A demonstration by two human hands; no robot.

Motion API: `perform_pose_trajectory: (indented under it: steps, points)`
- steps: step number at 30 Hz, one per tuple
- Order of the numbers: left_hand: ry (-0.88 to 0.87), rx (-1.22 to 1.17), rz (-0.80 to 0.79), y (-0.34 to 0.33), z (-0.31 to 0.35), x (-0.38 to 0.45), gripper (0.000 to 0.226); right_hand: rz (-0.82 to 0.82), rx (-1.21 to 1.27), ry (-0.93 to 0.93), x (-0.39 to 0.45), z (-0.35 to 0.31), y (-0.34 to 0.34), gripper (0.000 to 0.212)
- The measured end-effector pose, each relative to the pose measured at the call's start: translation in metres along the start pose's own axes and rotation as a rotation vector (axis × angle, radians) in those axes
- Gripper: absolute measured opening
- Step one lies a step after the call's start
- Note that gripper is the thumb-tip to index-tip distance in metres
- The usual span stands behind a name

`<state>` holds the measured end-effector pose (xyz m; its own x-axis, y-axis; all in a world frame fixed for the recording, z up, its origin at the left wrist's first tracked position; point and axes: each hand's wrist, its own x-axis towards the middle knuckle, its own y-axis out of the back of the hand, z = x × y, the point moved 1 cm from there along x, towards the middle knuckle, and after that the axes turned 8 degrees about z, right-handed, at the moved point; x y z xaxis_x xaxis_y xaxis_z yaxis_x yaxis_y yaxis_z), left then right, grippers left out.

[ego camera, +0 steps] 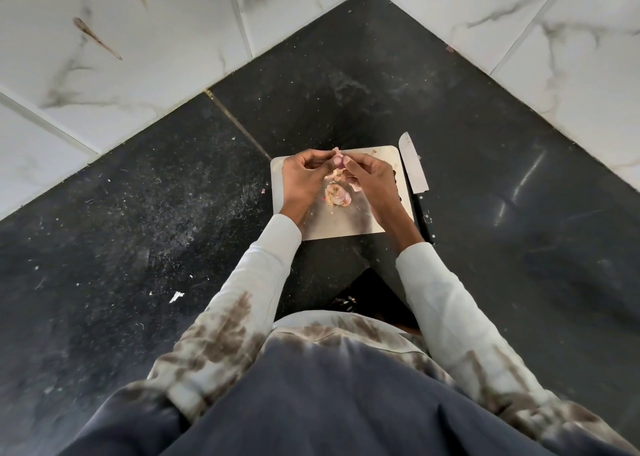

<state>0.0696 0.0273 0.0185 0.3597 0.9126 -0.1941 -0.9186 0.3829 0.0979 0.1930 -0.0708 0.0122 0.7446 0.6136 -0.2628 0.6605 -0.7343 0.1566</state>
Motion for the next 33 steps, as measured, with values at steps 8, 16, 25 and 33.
perform_pose_trajectory:
  steps: [8,16,25,33]
  points:
    - [-0.002,0.031,0.031,0.0025,-0.0006,0.0018,0.017,-0.007,0.025,0.038,-0.0039,-0.0023,0.0007,0.032]
    - [-0.036,0.041,0.076,0.0012,0.0041,0.0012,0.009,0.002,0.062,0.016,-0.0051,-0.0055,-0.0054,0.037]
    - [-0.024,0.069,0.084,0.0028,-0.0022,0.003,0.012,-0.059,0.193,-0.071,-0.0054,-0.0036,-0.0046,0.034]
    - [-0.045,0.076,0.1,0.0057,-0.0035,0.0045,0.014,-0.065,0.398,-0.236,0.001,-0.003,-0.006,0.034]
